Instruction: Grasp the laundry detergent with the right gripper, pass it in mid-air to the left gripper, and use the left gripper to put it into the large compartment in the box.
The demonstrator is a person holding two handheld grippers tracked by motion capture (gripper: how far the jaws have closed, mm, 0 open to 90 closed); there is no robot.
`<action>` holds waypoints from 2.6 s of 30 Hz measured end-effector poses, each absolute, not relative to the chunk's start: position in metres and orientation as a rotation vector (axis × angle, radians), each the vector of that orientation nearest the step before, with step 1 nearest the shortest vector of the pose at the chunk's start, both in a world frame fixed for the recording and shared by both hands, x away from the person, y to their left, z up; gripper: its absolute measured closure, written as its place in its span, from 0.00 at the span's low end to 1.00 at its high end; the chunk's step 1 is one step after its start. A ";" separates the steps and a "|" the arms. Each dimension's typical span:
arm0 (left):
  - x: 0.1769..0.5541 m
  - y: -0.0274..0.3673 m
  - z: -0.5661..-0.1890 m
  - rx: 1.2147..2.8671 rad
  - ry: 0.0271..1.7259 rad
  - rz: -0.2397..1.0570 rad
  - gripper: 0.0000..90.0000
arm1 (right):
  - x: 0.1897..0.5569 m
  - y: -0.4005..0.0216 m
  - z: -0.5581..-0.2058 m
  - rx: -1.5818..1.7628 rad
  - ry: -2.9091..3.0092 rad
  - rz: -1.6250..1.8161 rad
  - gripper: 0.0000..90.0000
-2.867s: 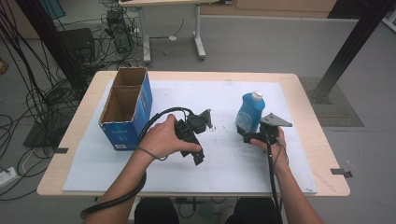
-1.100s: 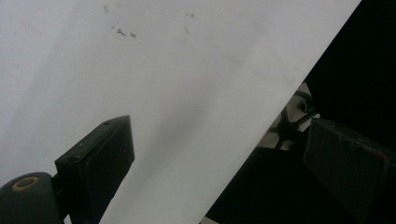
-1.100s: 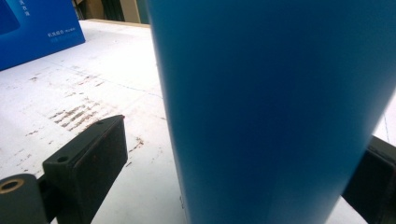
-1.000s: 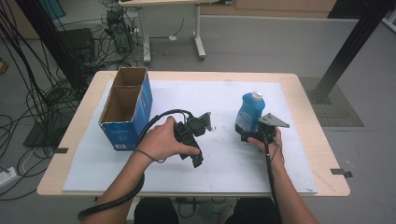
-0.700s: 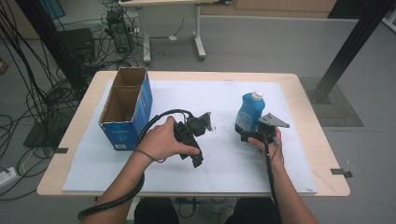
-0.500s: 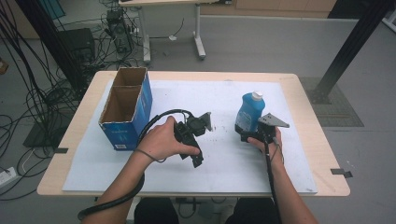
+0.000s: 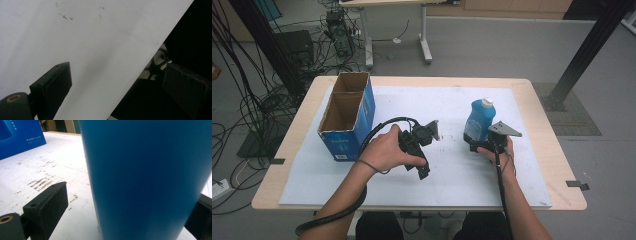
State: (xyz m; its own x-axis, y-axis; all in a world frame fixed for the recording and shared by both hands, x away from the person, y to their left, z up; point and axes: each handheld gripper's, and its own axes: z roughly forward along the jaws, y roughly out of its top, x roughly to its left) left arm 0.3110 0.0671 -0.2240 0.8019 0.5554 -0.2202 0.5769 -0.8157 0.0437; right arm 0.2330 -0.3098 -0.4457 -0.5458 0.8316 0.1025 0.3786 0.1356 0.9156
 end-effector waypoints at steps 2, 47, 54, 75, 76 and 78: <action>0.311 0.067 -0.224 2.880 0.904 -0.302 0.10 | 0.233 -0.310 -0.446 1.161 1.984 1.396 0.05; 0.311 0.071 -0.228 2.877 0.919 -0.315 0.10 | 0.235 -0.304 -0.448 1.175 1.964 1.381 0.14; 0.312 0.070 -0.228 2.878 0.918 -0.317 0.10 | 0.235 -0.304 -0.449 1.186 1.949 1.386 0.23; 0.313 0.070 -0.231 2.876 0.927 -0.324 0.10 | 0.234 -0.303 -0.451 1.192 1.915 1.381 0.42; 0.313 0.070 -0.231 2.876 0.929 -0.325 0.10 | 0.234 -0.303 -0.451 1.190 1.916 1.379 0.42; 0.313 0.071 -0.231 2.873 0.930 -0.327 0.10 | 0.233 -0.302 -0.450 1.188 1.915 1.375 0.43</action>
